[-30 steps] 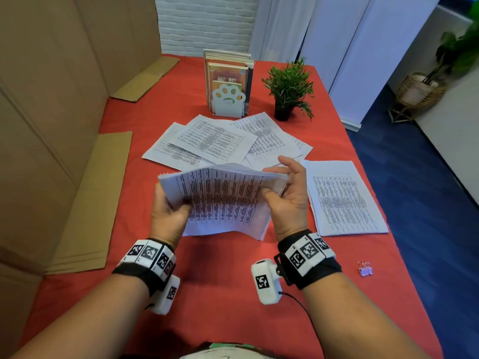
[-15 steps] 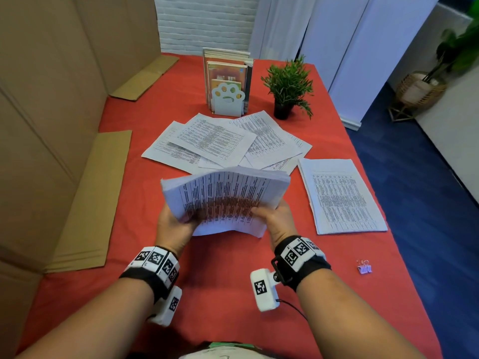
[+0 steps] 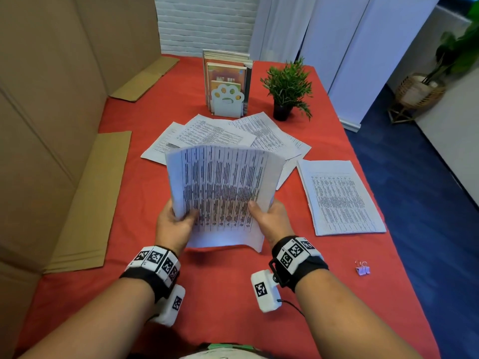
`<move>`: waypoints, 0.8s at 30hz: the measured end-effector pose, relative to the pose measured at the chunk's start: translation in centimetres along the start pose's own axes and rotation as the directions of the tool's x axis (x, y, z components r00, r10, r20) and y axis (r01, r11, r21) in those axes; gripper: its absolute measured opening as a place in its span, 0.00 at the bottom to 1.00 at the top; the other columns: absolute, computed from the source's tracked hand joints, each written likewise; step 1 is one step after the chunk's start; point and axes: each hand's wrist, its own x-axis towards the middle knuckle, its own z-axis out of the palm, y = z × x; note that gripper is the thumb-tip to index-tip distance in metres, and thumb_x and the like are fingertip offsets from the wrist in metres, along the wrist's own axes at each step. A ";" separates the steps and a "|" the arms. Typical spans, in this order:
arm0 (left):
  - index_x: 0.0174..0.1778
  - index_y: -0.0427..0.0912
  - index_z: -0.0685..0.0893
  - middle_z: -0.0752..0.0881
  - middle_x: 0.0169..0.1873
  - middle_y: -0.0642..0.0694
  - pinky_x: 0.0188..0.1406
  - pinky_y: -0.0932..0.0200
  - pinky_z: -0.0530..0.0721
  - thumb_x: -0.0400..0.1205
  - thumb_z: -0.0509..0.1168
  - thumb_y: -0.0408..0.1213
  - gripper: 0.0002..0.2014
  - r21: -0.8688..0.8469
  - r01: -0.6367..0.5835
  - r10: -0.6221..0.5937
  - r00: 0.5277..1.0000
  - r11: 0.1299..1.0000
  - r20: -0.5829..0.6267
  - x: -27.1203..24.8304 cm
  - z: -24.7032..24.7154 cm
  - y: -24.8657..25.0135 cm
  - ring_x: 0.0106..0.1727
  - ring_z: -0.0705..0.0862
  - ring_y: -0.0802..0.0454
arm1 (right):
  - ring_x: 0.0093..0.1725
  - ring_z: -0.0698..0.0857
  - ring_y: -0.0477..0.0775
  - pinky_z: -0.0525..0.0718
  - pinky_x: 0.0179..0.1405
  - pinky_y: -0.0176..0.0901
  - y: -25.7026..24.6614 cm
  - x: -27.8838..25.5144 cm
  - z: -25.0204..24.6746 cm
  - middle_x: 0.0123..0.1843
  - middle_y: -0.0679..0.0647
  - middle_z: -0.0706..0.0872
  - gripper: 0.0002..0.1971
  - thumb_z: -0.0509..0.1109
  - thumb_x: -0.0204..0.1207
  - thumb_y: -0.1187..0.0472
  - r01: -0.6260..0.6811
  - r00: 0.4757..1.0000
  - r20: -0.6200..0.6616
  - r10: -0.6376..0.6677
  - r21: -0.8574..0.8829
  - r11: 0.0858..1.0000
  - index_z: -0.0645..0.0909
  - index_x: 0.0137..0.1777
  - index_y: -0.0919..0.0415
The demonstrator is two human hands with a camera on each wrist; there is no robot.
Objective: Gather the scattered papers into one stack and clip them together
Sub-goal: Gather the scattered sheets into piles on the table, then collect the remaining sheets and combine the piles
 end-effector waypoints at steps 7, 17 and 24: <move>0.55 0.49 0.79 0.87 0.45 0.53 0.51 0.54 0.85 0.78 0.66 0.24 0.16 -0.133 0.015 -0.042 0.978 0.991 -0.203 1.4 0.6 2.6 0.45 0.87 0.54 | 0.48 0.88 0.57 0.87 0.53 0.61 -0.9 0.2 -1.2 0.51 0.60 0.90 0.06 0.71 0.71 0.56 0.025 0.999 0.044 -0.024 -0.016 1.000 0.85 0.47 0.49; 0.73 0.50 0.68 0.84 0.65 0.49 0.59 0.45 0.82 0.84 0.60 0.41 0.20 -0.275 0.333 -0.292 0.939 0.902 0.181 -0.9 4.6 1.5 0.59 0.86 0.51 | 0.46 0.88 0.61 0.85 0.51 0.66 0.8 0.2 -1.6 0.47 0.59 0.90 0.05 0.70 0.72 0.67 -0.152 0.977 -0.121 0.173 0.168 0.974 0.86 0.42 0.58; 0.79 0.53 0.59 0.70 0.75 0.48 0.65 0.44 0.71 0.85 0.56 0.46 0.26 -0.010 0.499 -0.484 0.844 0.866 0.232 -1.0 4.2 0.0 0.69 0.75 0.44 | 0.45 0.84 0.58 0.85 0.57 0.58 4.3 3.9 -11.7 0.47 0.60 0.86 0.18 0.69 0.68 0.59 -0.251 0.752 -0.608 0.255 0.093 0.964 0.81 0.55 0.70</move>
